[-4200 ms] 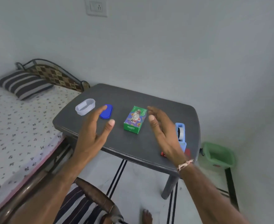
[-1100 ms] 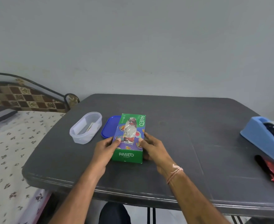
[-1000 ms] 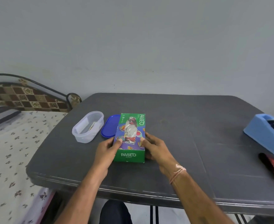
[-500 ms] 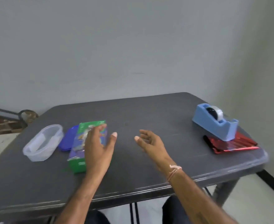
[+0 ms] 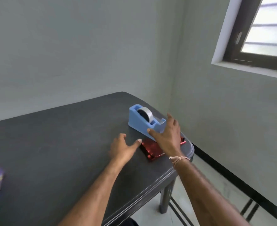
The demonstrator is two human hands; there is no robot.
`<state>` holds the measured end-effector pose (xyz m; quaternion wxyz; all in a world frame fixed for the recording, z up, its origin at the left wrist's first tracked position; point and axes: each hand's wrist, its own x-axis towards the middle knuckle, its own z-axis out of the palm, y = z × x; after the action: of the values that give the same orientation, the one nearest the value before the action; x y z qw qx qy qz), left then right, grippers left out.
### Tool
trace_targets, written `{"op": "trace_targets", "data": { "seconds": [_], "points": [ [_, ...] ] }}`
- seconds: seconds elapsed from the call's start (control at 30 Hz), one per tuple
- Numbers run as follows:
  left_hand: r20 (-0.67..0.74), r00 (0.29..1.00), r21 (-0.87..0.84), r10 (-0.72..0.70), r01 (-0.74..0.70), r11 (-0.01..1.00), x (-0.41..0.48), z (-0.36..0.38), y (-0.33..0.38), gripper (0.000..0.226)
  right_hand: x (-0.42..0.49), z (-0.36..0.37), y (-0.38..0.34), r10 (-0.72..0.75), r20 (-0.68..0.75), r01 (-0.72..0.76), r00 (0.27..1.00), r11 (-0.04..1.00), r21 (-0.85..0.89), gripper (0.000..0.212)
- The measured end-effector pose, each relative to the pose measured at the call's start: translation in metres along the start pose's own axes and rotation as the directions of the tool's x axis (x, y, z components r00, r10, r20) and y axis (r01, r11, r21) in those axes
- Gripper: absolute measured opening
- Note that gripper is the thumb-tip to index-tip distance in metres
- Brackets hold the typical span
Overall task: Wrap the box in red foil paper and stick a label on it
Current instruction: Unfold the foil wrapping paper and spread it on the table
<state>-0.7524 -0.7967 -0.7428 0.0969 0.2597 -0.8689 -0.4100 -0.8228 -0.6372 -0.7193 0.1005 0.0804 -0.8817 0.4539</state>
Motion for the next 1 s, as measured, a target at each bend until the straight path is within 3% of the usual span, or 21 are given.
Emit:
{"op": "trace_targets", "data": {
  "seconds": [0.07, 0.17, 0.2, 0.43, 0.57, 0.63, 0.73, 0.93, 1.0],
  "points": [
    [-0.014, 1.000, 0.184, 0.003, 0.000, 0.983, 0.013, 0.017, 0.011, 0.079, 0.018, 0.000, 0.013, 0.042, 0.071, -0.043, 0.997, 0.999, 0.016, 0.093],
    [-0.001, 1.000, 0.331, 0.020, -0.018, 0.943, 0.020, 0.033, 0.025, 0.068, 0.036, 0.001, 0.025, 0.067, 0.072, -0.066, 0.995, 0.998, -0.008, 0.047],
    [0.005, 1.000, 0.364, 0.013, -0.014, 0.931, 0.021, 0.037, 0.027, 0.067, 0.038, 0.001, 0.027, 0.076, 0.066, -0.076, 0.995, 0.997, -0.004, 0.041],
    [0.014, 0.999, 0.451, -0.031, 0.021, 0.892, 0.029, 0.054, 0.040, 0.044, 0.051, -0.004, 0.026, 0.038, 0.077, -0.038, 0.996, 0.999, -0.002, 0.041],
    [-0.010, 1.000, 0.255, -0.005, 0.008, 0.967, 0.032, 0.052, 0.036, 0.027, 0.059, -0.010, 0.024, 0.047, 0.099, -0.050, 0.994, 0.998, 0.025, 0.063],
    [0.038, 0.999, -0.009, -0.029, 0.029, 1.000, 0.039, 0.037, 0.023, 0.028, 0.060, -0.012, 0.022, 0.054, 0.103, -0.058, 0.993, 0.998, 0.035, 0.067],
    [0.124, 0.987, -0.360, -0.099, 0.138, 0.923, 0.038, 0.001, 0.004, 0.020, 0.056, -0.014, 0.024, 0.085, 0.105, -0.091, 0.991, 0.994, 0.054, 0.067],
    [0.082, 0.981, -0.563, -0.178, 0.193, 0.803, 0.016, -0.069, -0.045, 0.019, 0.039, -0.014, 0.030, 0.110, 0.086, -0.114, 0.990, 0.992, 0.048, 0.065],
    [0.087, 0.979, -0.588, -0.184, 0.199, 0.784, 0.002, -0.086, -0.059, 0.021, 0.023, -0.005, 0.021, 0.062, -0.028, -0.062, 0.998, 0.998, -0.005, 0.074]
  ]
}}
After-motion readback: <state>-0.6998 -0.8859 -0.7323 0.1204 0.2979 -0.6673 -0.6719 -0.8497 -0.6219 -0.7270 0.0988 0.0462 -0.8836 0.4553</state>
